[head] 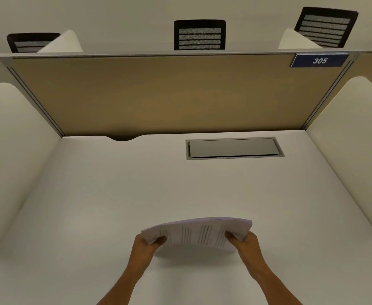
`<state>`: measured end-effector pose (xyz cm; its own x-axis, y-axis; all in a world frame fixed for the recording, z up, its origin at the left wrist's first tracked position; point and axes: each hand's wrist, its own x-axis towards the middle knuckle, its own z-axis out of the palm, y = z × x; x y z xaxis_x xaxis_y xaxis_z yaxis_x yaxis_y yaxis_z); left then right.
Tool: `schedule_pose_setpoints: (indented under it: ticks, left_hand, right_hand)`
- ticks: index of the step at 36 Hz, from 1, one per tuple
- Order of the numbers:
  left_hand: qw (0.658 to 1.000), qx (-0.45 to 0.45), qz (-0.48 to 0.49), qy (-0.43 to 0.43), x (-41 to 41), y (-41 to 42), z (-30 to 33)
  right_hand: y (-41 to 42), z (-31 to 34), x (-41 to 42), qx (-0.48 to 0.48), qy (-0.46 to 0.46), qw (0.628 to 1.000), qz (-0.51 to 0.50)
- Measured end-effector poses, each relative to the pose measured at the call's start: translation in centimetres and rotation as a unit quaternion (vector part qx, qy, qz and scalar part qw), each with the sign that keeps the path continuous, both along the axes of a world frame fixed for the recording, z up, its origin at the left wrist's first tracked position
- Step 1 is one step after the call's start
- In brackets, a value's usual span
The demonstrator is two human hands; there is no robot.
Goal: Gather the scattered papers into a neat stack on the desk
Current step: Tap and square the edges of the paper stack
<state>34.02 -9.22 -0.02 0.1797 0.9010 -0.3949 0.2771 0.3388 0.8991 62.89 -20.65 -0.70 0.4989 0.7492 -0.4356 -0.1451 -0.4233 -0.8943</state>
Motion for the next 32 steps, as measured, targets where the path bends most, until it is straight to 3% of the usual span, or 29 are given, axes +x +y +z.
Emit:
schedule_pose_setpoints:
  ticks: [23,32]
  left_hand:
    - [1.000,-0.020,0.008,0.023,-0.4,-0.9,-1.9]
    - [0.999,0.010,-0.015,0.034,-1.5,2.1,1.0]
  right_hand:
    - [-0.6,-0.8,-0.3,-0.032,-0.011,0.998,0.047]
    - [1.6,3.2,1.9,-0.015,-0.114,0.985,0.127]
